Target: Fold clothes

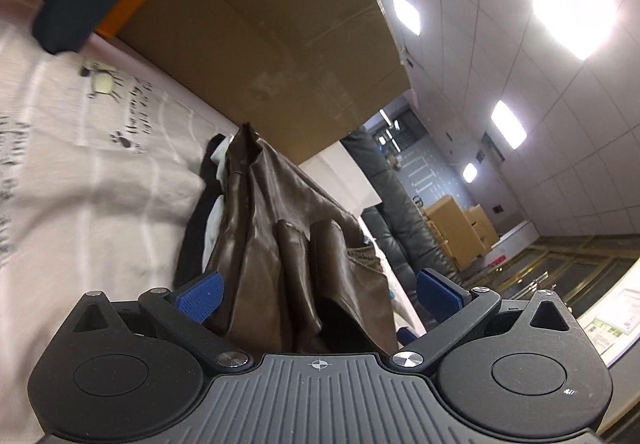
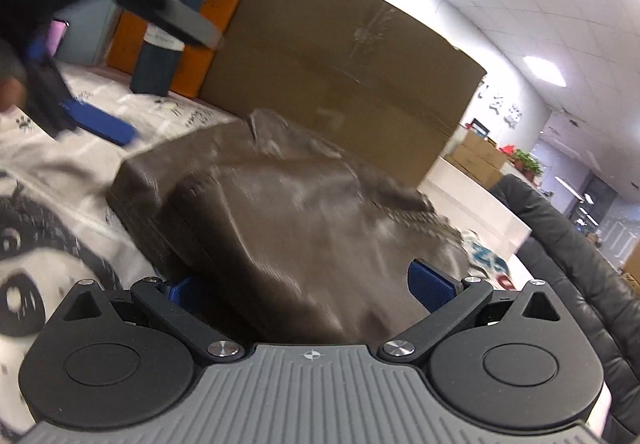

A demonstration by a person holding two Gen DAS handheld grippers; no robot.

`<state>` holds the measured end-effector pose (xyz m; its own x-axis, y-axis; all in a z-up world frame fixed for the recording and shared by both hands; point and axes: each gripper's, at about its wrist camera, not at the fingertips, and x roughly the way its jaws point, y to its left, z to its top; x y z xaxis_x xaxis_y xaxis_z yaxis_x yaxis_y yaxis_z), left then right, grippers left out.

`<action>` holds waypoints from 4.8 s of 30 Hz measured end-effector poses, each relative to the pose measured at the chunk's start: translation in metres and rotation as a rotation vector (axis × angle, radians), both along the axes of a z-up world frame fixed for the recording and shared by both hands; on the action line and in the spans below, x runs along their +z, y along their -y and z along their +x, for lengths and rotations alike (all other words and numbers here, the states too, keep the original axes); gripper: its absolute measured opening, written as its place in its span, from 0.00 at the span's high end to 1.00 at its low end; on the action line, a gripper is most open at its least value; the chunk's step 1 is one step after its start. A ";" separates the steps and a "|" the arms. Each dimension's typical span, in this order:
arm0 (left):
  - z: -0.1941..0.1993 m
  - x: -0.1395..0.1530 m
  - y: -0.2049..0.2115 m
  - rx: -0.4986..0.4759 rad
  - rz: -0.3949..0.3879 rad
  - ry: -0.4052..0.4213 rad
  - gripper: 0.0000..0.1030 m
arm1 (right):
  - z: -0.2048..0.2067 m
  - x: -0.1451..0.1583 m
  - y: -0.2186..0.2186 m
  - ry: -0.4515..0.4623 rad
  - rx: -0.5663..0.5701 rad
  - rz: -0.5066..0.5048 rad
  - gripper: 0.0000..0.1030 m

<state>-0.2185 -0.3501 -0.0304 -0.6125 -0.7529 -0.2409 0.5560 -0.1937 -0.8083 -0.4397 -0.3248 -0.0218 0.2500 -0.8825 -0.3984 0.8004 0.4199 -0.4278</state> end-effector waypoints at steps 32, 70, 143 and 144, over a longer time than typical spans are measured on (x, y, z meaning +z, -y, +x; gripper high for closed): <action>-0.015 0.072 -0.010 0.263 -0.310 0.325 1.00 | -0.073 0.105 0.023 0.563 -0.138 -0.053 0.93; 0.126 0.018 -0.297 -0.121 -0.279 0.619 0.99 | -0.139 0.045 -0.114 0.710 0.153 0.168 0.17; 0.176 0.001 -0.376 0.212 -0.061 0.549 0.38 | -0.190 0.016 -0.245 0.868 0.455 0.304 0.11; 0.182 0.011 -0.366 0.222 -0.075 0.553 0.37 | -0.188 0.014 -0.234 0.890 0.420 0.322 0.12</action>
